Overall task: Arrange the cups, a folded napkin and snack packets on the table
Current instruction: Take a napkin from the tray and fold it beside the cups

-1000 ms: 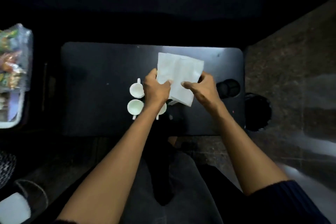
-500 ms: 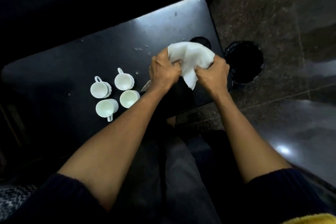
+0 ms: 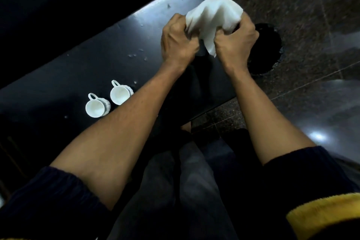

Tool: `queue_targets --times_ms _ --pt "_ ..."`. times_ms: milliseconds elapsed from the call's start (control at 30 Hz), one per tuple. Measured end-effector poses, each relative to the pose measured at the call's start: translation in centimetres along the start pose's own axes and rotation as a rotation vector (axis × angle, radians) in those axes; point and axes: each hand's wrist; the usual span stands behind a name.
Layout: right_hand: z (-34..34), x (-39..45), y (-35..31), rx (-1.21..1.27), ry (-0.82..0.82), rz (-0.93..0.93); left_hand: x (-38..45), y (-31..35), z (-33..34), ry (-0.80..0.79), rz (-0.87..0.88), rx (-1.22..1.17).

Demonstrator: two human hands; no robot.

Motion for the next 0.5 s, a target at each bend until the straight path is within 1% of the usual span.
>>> queue_targets --times_ms 167,300,400,500 --pt "1.3 -1.2 1.2 -0.062 -0.015 0.012 -0.4 -1.7 0.8 -0.090 -0.046 0.194" --pt "2.0 -1.4 1.6 -0.145 -0.064 -0.028 0.0 -2.1 1.7 -0.129 -0.032 0.206" --pt "2.3 -1.3 1.7 -0.231 -0.069 -0.075 0.4 -1.9 2.4 -0.145 0.021 0.227" --pt "2.6 -1.2 2.4 -0.239 -0.109 -0.108 0.5 -2.1 2.9 -0.210 0.061 0.257"
Point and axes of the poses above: each hand's wrist, its own x-axis towards the middle knuckle, its own z-axis out of the palm, y = z × x, and after that the axes turned 15 degrees about y, right-handed
